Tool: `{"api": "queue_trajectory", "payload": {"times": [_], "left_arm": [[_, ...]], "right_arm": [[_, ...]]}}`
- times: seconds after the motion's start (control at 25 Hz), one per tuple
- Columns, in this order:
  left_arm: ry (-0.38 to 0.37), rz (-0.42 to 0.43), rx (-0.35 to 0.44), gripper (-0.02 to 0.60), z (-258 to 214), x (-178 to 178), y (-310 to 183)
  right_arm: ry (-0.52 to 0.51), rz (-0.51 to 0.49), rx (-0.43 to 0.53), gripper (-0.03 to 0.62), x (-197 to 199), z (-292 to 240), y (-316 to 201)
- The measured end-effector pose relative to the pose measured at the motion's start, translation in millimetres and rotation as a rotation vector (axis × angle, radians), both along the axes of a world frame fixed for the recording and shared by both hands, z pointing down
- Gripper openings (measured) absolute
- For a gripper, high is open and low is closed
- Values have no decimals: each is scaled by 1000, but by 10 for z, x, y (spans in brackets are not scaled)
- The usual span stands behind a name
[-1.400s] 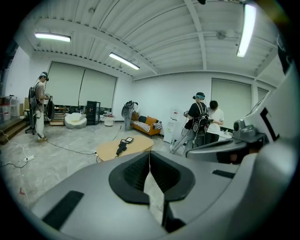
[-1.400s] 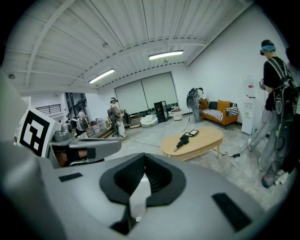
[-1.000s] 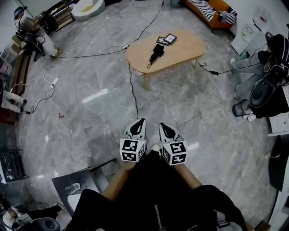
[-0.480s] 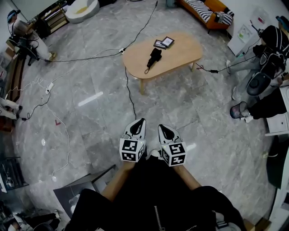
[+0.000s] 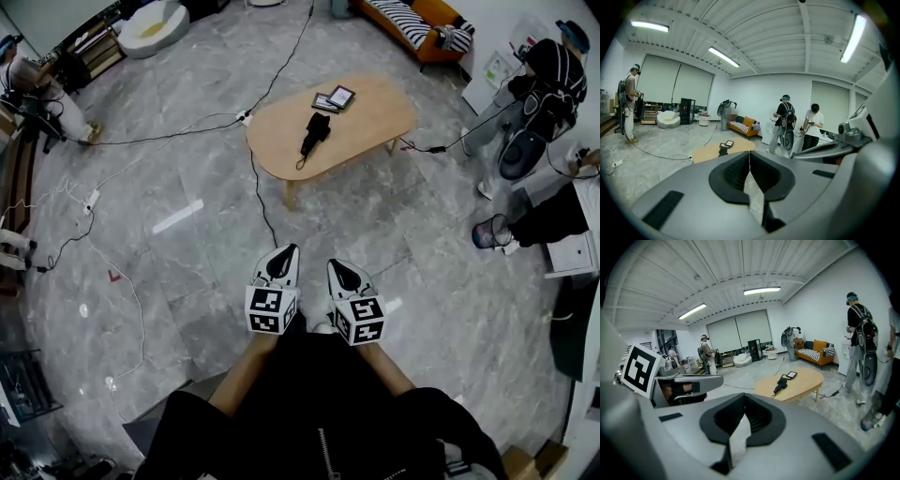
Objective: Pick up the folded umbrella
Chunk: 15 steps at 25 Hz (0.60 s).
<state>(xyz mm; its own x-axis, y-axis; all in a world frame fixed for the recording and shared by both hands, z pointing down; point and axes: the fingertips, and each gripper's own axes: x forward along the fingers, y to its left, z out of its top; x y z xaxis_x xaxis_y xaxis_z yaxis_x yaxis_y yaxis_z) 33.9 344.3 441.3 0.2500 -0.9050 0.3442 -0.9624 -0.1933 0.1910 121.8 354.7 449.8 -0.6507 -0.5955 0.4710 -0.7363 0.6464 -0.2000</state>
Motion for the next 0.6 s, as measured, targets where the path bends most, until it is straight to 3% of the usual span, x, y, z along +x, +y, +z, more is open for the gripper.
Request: {"api": "queue_trajectory", "payload": {"times": [0.6], "left_arm": [[2, 39, -3, 15, 77, -665, -379]], "right_arm": [[7, 38, -8, 11, -651, 79, -301]]}}
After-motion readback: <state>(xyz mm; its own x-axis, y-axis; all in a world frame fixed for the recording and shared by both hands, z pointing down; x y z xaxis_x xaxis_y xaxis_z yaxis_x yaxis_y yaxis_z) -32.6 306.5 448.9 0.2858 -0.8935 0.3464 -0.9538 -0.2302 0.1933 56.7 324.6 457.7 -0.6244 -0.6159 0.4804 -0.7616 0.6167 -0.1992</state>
